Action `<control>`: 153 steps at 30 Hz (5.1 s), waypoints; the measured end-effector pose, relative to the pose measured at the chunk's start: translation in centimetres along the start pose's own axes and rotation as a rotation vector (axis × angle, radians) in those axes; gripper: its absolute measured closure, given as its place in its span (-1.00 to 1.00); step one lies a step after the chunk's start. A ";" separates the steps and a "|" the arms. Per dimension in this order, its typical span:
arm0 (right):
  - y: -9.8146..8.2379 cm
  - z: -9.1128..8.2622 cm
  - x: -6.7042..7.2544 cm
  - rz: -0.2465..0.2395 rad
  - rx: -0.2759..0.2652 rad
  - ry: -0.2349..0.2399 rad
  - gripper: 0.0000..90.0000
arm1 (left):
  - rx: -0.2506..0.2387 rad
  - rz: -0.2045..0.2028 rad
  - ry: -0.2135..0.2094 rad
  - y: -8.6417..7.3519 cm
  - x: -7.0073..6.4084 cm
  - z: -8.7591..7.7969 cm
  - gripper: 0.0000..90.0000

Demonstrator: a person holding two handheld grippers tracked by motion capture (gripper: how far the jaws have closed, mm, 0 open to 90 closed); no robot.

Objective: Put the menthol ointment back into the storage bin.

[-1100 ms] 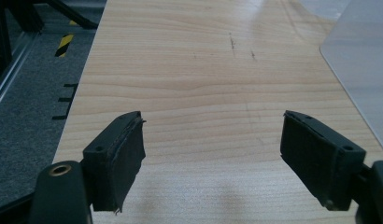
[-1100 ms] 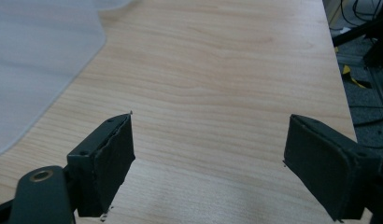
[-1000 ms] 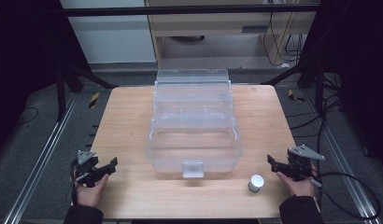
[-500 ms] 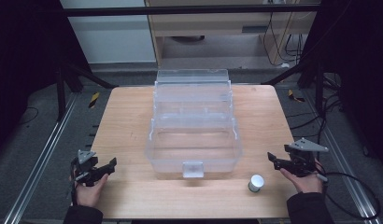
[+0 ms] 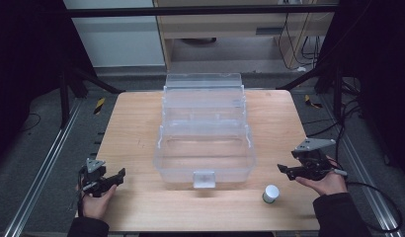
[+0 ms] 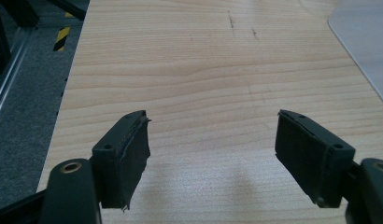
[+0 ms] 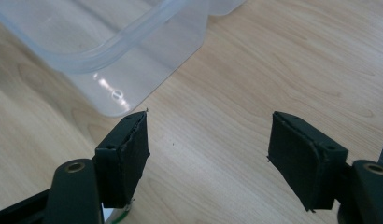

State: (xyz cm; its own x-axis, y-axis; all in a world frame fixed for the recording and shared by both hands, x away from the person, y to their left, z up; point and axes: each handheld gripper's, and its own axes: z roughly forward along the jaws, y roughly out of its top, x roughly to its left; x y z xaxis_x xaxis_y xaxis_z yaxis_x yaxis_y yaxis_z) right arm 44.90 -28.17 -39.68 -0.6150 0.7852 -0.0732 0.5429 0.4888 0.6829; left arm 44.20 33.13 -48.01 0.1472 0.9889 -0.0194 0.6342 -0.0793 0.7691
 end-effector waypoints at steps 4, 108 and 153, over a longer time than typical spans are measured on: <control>0.5 0.0 0.5 -0.049 0.050 0.041 -0.36 | -0.001 0.004 -0.001 0.0 -0.1 0.0 -0.42; 5.1 1.8 4.7 -0.302 0.459 0.246 0.12 | 0.027 0.025 0.003 0.0 -0.1 0.3 -0.38; 14.1 -0.9 5.5 -0.329 0.370 0.243 0.12 | 0.034 0.029 -0.002 0.0 0.0 0.4 -0.38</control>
State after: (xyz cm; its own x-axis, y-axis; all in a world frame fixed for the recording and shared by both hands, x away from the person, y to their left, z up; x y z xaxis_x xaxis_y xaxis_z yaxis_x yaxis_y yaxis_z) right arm 48.66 -17.31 -29.77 -0.8767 0.4793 -0.0400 0.4375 0.8293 0.3478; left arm 44.53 33.04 -48.27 0.1671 0.9859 0.0014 0.6554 -0.1122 0.7469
